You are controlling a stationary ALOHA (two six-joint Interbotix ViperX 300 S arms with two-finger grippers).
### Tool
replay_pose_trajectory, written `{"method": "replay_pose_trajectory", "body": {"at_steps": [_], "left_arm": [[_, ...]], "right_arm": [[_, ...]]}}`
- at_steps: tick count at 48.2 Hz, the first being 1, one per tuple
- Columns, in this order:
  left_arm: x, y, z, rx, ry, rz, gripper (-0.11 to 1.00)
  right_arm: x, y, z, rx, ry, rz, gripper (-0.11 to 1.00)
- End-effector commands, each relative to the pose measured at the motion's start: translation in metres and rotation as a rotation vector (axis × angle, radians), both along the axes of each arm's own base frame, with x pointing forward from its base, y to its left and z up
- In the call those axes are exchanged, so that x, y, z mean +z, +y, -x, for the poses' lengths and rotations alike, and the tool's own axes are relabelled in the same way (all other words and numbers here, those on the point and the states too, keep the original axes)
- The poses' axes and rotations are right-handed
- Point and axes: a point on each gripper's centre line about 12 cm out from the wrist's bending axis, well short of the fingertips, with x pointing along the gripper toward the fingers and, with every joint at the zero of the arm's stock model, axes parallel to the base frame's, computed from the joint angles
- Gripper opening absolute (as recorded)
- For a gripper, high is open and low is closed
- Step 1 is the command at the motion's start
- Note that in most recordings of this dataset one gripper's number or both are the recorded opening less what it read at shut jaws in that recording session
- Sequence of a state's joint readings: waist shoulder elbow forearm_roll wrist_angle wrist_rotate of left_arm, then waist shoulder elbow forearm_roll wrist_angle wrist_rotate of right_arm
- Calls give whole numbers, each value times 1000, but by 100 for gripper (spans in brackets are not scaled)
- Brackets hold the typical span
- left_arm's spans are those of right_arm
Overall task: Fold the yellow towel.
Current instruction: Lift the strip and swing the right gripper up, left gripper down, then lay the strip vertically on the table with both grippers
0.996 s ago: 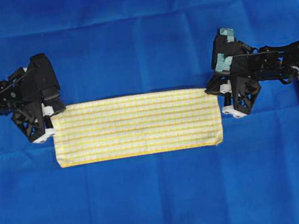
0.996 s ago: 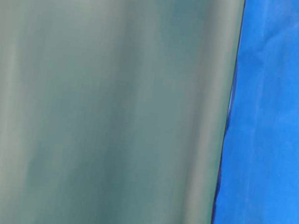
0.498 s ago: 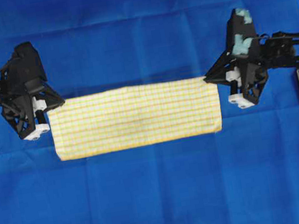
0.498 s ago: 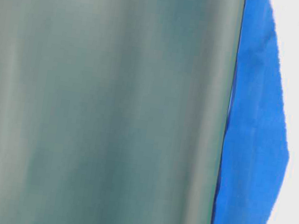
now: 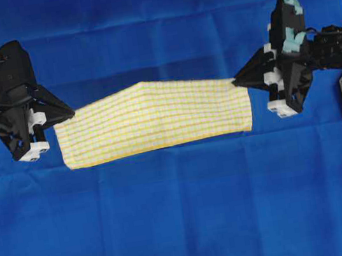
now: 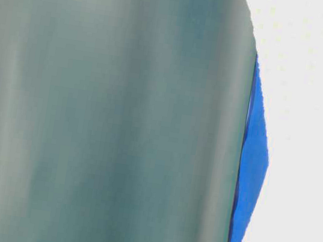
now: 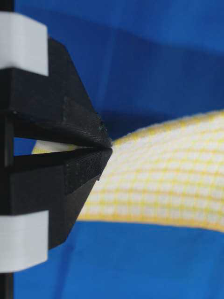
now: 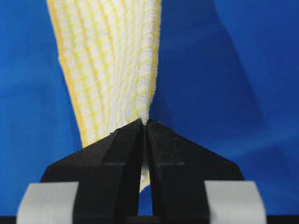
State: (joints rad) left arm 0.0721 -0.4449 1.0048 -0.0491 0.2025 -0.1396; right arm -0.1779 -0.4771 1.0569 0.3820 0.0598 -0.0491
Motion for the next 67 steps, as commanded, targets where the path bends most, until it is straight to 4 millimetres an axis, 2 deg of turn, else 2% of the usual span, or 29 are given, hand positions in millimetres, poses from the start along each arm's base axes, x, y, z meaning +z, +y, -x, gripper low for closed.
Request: {"method": "replay_pose_trajectory", "body": {"at_steps": [1, 10, 17, 23, 29, 46, 61, 67], "left_arm": [[13, -9, -8, -35, -58, -2, 1], [31, -39, -28, -137, -215, -6, 1], [37, -60, -44, -199, -270, 1, 1], [40, -75, -60, -237, -287, 5, 1], [44, -88, -80, -265, -294, 4, 1], [62, -107, -142, -293, -338, -8, 1], [73, -118, -192, -340, -361, -76, 1], [74, -120, -203, -348, -351, -87, 1]], "right_arm": [[13, -14, -6, -50, -53, 21, 2], [20, -59, -8, -191, -84, 73, 2], [24, -95, -9, -290, -86, 102, 2], [25, -119, -12, -345, -76, 120, 2], [27, -136, -18, -370, -79, 144, 2], [36, -171, -38, -402, -95, 195, 2], [41, -180, -49, -398, -102, 214, 2], [41, -180, -48, -399, -102, 214, 2]]}}
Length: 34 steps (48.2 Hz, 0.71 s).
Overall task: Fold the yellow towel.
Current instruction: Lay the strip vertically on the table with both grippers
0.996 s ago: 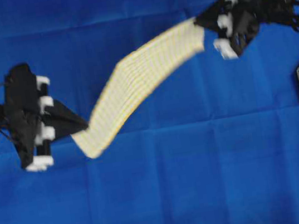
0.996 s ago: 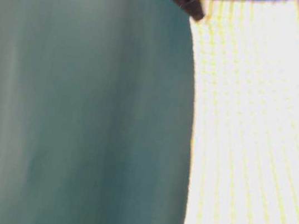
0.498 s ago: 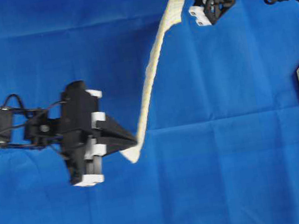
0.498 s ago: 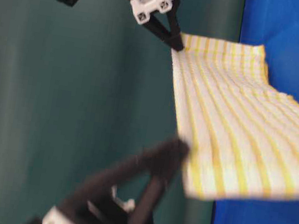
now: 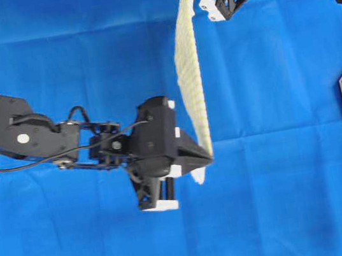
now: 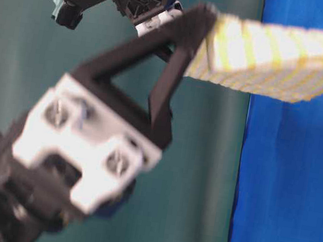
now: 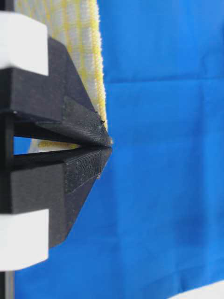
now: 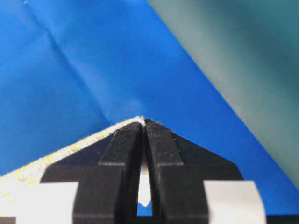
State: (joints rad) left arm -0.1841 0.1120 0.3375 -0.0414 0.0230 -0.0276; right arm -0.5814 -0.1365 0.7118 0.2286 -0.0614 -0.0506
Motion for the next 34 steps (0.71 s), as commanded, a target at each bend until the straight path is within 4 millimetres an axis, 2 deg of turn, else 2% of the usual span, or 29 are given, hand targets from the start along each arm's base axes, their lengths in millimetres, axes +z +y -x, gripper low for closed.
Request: {"method": "replay_pose_trajectory", "body": {"at_steps": [1, 12, 24, 34], "left_arm": [[23, -16, -7, -34, -52, 1, 1], [25, -18, -18, -33, -68, 5, 1], [18, -24, -46, -34, -110, 7, 1], [5, -25, -55, -27, -132, 20, 1]], "right_arm": [[16, -17, 5, -45, -41, 35, 2], [14, -12, 17, -54, -37, 31, 2], [14, -1, 43, -75, -40, 28, 2], [9, 0, 43, -63, -2, 4, 2]]}}
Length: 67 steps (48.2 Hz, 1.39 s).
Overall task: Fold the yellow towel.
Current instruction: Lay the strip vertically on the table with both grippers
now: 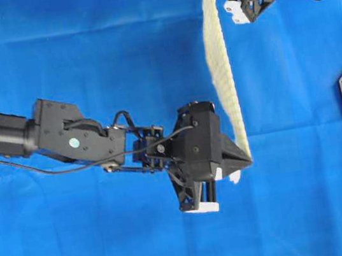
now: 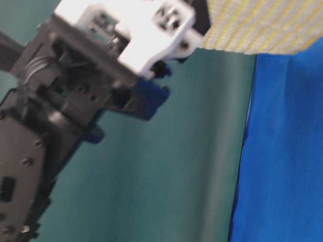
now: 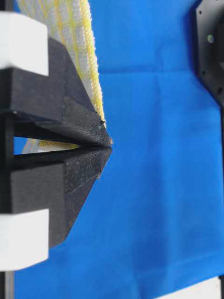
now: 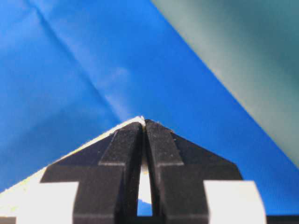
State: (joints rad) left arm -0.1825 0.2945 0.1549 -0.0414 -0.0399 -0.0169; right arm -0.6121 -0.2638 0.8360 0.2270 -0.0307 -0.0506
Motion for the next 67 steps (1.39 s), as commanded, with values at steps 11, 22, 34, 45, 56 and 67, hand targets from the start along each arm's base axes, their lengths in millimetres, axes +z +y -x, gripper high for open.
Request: {"method": "replay_pose_trajectory", "body": {"at_steps": [11, 22, 34, 45, 56, 67], "left_arm": [[1, -24, 12, -32, -69, 44, 1], [-17, -31, 45, -42, -45, 85, 1], [-35, -33, 90, -61, -39, 101, 1], [-47, -27, 118, -59, -18, 102, 1], [-55, -23, 125, -44, 15, 116, 1], [-63, -20, 129, -34, 41, 114, 2]], "right_arm": [[2, -21, -14, -14, 12, 9, 2], [-3, -18, -53, 57, 23, 13, 2], [-9, -7, -97, 133, 23, 9, 2], [-16, -3, -127, 174, 22, 8, 2], [-27, -1, -137, 190, 41, 1, 2], [-37, 2, -140, 200, 57, -6, 2]]}}
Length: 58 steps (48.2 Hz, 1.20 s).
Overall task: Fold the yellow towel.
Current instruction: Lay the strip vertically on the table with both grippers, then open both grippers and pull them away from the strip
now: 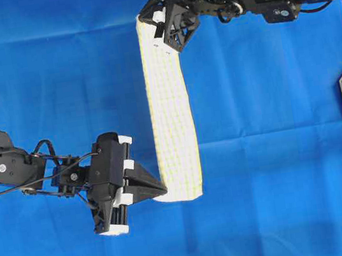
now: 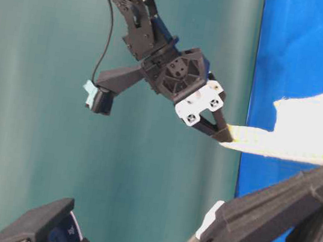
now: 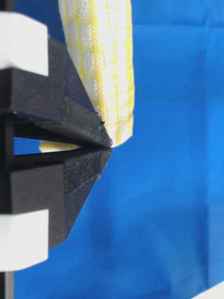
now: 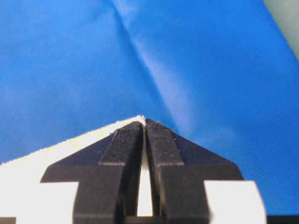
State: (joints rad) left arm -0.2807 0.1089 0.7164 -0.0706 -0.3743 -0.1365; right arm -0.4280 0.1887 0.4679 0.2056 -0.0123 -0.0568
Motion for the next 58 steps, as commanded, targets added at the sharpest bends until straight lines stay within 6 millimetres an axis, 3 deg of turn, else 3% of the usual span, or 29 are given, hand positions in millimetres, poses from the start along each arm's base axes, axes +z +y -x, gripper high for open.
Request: {"method": "replay_pose_trajectory", "body": {"at_steps": [1, 13, 17, 23, 26, 41, 49, 58], "left_arm": [[10, -6, 1, -15, -28, 7, 3], [7, -4, 4, -14, 13, -3, 37], [6, -3, 8, -17, 58, -13, 44], [12, -2, 18, -25, 139, -30, 44], [16, -1, 23, -27, 160, -34, 44], [44, 20, 43, 9, 127, -22, 44], [54, 45, 51, 69, 76, -16, 44], [65, 80, 59, 160, -4, -21, 44]], "right_arm": [[15, -4, -6, -3, -46, 24, 2], [14, 1, -10, 7, -45, 19, 4], [13, 2, -9, 4, -42, 11, 21], [14, 4, -5, 10, -36, 16, 57], [16, 8, -3, 20, -37, 22, 67], [39, 30, 39, 28, -62, 31, 64], [55, 55, 66, 60, -114, 56, 64], [58, 86, 85, 116, -169, 76, 64]]}}
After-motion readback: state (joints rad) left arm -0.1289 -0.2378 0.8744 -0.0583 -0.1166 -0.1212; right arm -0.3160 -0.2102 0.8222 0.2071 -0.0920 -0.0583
